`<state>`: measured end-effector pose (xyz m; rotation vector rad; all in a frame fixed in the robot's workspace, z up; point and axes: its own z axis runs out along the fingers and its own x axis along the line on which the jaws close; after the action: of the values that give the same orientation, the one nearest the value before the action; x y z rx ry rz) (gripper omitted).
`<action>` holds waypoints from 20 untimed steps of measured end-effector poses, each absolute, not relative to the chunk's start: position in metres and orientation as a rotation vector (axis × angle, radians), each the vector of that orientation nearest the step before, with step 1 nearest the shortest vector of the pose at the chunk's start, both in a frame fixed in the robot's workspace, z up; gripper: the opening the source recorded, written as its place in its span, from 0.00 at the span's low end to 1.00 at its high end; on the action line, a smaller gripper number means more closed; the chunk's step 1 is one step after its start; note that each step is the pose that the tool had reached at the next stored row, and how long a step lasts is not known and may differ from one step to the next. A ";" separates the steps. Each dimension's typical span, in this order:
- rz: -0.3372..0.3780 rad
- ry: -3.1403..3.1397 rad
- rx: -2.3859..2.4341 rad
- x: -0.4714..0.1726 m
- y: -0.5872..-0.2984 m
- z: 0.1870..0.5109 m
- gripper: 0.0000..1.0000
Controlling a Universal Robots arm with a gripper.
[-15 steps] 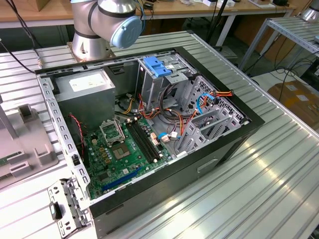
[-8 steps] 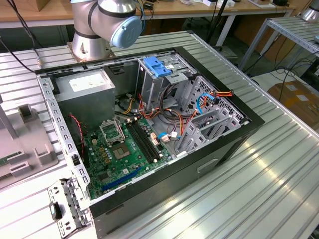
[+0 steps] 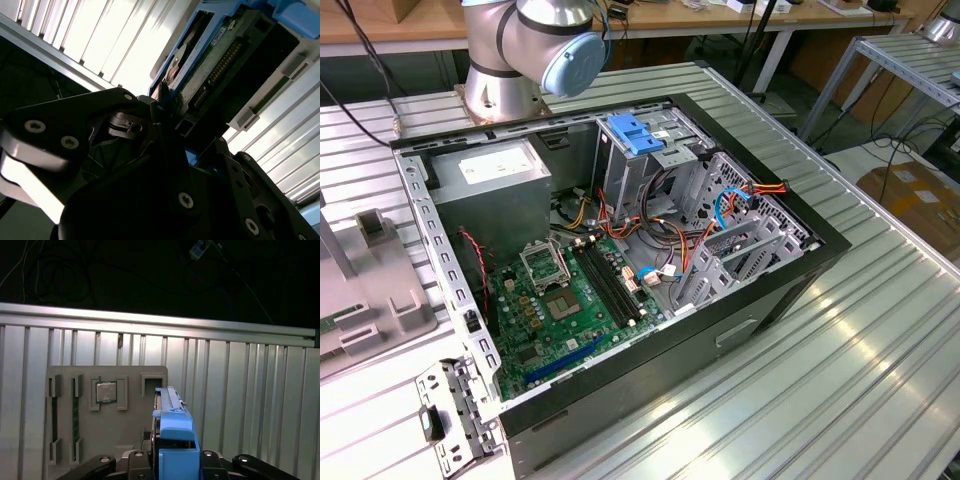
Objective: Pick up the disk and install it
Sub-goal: 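Pick up the disk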
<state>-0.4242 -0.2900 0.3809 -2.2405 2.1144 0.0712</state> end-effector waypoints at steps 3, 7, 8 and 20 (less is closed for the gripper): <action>0.071 2.114 -2.240 -0.424 -0.290 0.385 0.36; 0.071 2.114 -2.240 -0.424 -0.290 0.390 0.36; 0.071 2.114 -2.240 -0.424 -0.290 0.391 0.36; 0.071 2.114 -2.240 -0.424 -0.290 0.406 0.36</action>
<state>-0.4242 -0.2900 0.4065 -2.2404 2.1143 0.0714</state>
